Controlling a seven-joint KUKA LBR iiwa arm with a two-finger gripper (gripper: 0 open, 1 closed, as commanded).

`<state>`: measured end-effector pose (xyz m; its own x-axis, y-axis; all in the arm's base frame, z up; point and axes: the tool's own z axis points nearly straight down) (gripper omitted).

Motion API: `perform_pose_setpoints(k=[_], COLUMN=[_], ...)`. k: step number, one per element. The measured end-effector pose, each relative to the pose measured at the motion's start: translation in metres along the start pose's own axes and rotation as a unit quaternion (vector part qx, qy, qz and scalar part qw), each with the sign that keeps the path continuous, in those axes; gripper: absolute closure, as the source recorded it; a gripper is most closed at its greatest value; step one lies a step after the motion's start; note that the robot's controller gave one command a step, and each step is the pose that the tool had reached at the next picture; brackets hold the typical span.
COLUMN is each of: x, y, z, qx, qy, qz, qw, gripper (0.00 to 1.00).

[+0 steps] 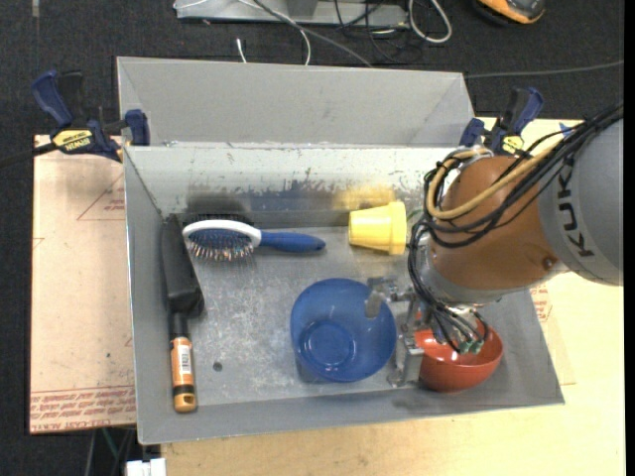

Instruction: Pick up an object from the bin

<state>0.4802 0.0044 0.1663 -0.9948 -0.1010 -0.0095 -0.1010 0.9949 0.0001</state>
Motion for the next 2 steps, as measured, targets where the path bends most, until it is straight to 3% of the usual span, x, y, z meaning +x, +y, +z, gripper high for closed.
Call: perform_pose_setpoints(k=[1, 2], x=[-0.012, -0.019], y=[0.007, 0.005], z=[0.025, 0.013], qx=[-0.003, -0.002], qy=[0.0077, 0.0019], qz=[-0.055, -0.021], qw=[0.9985, 0.9998], gripper=[0.00, 0.00])
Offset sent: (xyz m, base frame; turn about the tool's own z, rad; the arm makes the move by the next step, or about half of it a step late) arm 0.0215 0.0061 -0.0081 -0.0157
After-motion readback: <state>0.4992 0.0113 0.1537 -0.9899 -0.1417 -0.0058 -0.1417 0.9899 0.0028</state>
